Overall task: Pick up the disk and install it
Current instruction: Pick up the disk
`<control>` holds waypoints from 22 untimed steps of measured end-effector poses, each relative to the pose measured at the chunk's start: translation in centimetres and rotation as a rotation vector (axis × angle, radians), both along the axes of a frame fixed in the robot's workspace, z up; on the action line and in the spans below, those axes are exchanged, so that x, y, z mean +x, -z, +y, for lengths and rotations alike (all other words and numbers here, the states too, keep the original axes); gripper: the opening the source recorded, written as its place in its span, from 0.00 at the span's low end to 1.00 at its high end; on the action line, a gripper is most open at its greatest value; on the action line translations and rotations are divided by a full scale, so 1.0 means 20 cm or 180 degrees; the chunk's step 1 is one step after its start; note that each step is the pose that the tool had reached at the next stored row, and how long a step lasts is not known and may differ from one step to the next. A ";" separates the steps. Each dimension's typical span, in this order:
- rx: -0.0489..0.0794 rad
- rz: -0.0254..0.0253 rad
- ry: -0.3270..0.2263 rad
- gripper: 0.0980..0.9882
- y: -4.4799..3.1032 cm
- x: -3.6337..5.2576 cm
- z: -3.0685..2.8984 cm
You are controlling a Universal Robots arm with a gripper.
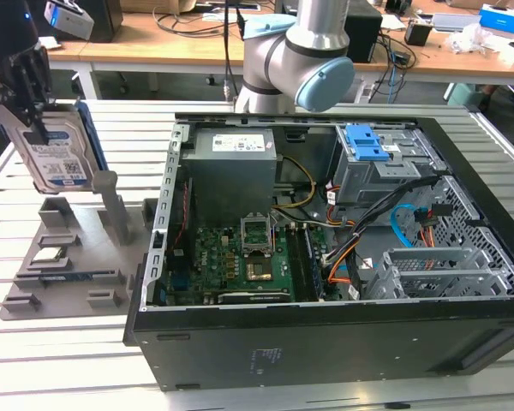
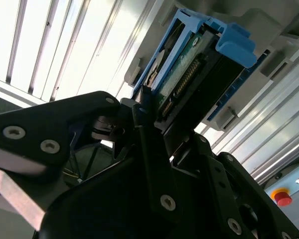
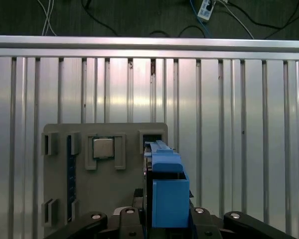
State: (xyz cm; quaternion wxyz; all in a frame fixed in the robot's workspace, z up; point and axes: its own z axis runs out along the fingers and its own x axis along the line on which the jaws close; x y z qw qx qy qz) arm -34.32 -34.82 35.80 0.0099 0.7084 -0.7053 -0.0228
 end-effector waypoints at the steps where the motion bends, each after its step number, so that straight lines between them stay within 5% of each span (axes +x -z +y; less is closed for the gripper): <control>1: 0.0000 0.0000 0.0000 0.30 -0.006 0.000 0.000; 22: 0.0000 0.0006 0.0000 0.30 -0.191 0.014 0.001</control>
